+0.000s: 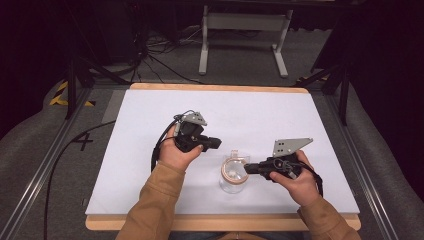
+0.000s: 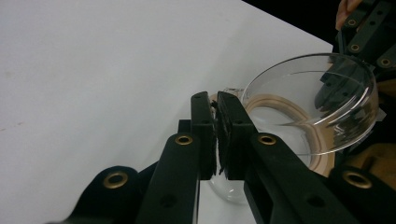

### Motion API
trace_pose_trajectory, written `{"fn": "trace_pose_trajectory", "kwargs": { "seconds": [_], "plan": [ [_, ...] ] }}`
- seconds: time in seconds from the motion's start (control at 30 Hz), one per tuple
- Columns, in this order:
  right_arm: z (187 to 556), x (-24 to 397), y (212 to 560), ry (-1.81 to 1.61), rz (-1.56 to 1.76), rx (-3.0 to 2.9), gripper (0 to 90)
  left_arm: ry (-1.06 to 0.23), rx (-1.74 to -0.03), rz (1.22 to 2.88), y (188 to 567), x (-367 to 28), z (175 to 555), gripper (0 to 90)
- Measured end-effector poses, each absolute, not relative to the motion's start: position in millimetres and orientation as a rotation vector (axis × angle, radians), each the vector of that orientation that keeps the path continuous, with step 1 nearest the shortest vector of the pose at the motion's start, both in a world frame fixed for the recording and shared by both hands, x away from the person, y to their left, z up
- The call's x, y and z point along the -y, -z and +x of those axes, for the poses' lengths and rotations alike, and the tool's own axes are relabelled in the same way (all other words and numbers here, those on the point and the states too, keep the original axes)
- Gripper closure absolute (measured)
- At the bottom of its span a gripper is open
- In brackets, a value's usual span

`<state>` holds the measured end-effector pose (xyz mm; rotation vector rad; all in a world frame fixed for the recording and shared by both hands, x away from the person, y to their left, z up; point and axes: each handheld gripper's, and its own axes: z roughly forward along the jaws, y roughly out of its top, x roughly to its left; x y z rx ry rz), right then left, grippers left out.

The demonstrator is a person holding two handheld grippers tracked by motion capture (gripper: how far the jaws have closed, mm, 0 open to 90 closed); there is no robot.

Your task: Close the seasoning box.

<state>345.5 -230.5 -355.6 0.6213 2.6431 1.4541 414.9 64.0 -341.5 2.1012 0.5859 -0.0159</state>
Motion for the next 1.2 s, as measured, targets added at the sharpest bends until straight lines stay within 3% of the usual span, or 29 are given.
{"fn": "trace_pose_trajectory", "kwargs": {
  "seconds": [1.2],
  "plan": [
    [346.2, 231.0, 364.5, -1.215, 0.805, -2.882, 90.0, 0.013, -0.614, 2.155, 342.1, -66.6, 415.3, 86.1]
  ]
}}
